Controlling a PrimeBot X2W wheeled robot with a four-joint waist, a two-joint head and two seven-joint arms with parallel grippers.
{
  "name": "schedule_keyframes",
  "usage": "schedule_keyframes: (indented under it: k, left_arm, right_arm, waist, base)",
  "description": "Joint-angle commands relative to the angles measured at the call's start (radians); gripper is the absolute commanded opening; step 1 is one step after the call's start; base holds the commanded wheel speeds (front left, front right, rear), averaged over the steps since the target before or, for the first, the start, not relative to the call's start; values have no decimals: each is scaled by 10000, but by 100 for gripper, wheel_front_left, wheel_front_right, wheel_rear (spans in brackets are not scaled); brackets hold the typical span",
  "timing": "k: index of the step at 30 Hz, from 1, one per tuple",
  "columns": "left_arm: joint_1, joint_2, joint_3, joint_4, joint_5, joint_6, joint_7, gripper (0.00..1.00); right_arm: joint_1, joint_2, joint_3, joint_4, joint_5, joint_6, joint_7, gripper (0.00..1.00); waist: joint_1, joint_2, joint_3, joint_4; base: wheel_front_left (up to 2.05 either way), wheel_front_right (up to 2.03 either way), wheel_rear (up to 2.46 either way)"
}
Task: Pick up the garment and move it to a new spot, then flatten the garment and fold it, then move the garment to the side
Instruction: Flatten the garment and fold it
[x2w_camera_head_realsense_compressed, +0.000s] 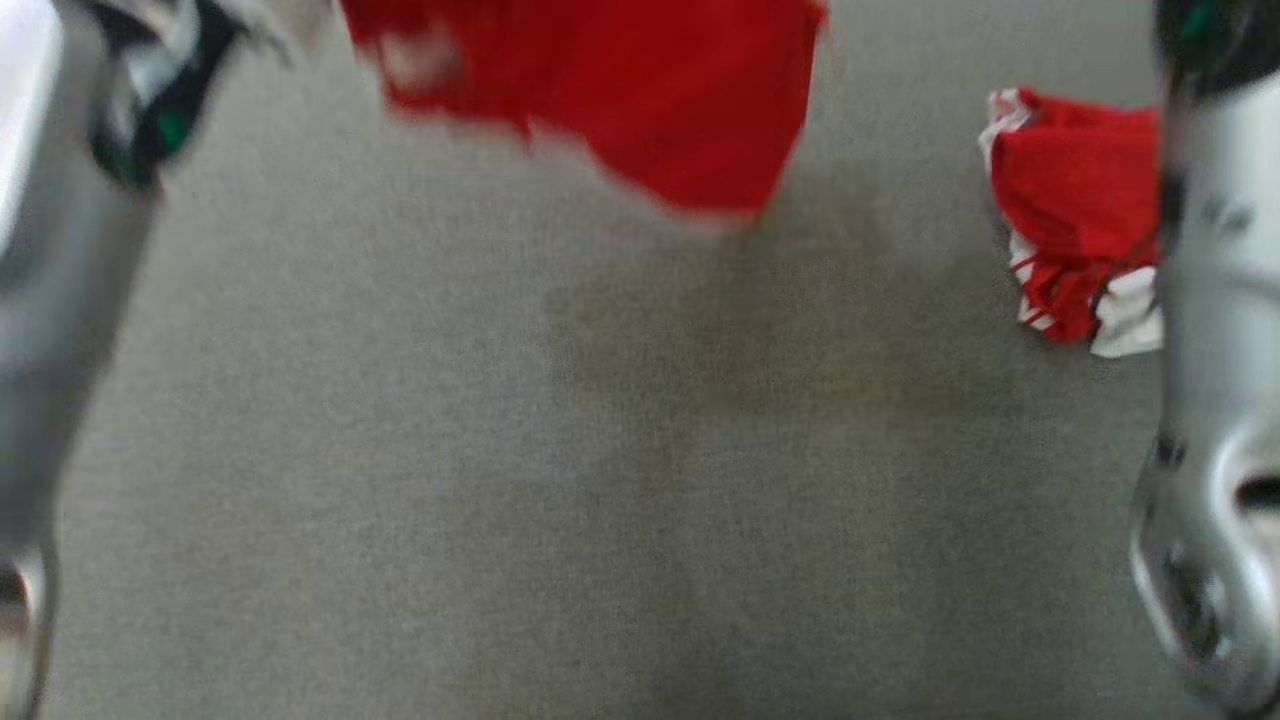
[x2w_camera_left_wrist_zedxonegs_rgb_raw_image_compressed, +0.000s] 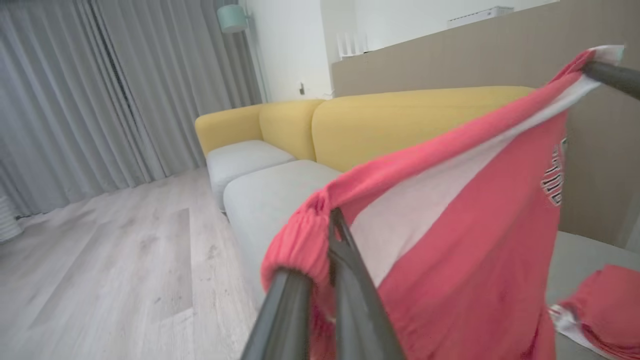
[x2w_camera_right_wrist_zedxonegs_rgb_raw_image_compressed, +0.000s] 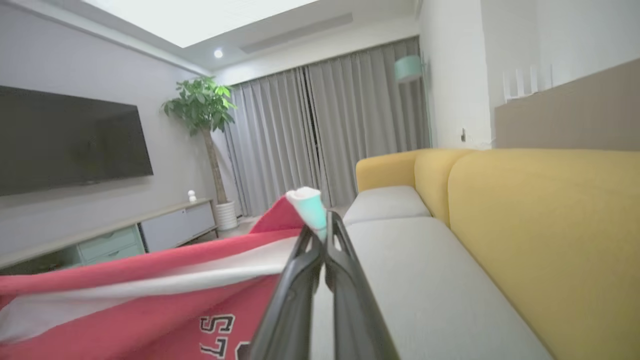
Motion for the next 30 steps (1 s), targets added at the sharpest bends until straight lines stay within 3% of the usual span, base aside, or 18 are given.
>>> schedule_keyframes:
  k: [1, 7, 12, 21, 30]
  left_arm:
    - [-1058, 344, 528, 196, 217, -56, -297, 0]
    - [-3173, 20, 348, 2594, 578, -131, -2246, 0]
    - [-3342, -348, -453, 3517, 311, -143, -3874, 0]
    - [-1306, -39, -3216, 3564, -1154, -146, -5060, 0]
    - [892, 625, -5083, 2878, -2152, -147, -5265, 0]
  right_arm:
    - [-793, 132, -49, 93, -30, -9, -373, 0]
    - [-2950, 132, -643, 2771, -107, -9, -2270, 0]
    - [-3249, 133, -800, 4806, 68, -9, -3282, 0]
    - [-2320, 133, -434, 7871, -12, -9, -3410, 0]
    - [-1150, 95, -450, 8733, 3, -9, -2934, 0]
  waist:
    - [-4, 0, 965, -26]
    - [-4, 0, 1630, 48]
    - [-4, 0, 1901, 191]
    - [-4, 0, 1840, 424]
    - [-4, 0, 996, 525]
  base:
    - [0, 0, 0]
    - [0, 0, 0]
    - [0, 0, 0]
    - [0, 0, 0]
    - [0, 0, 0]
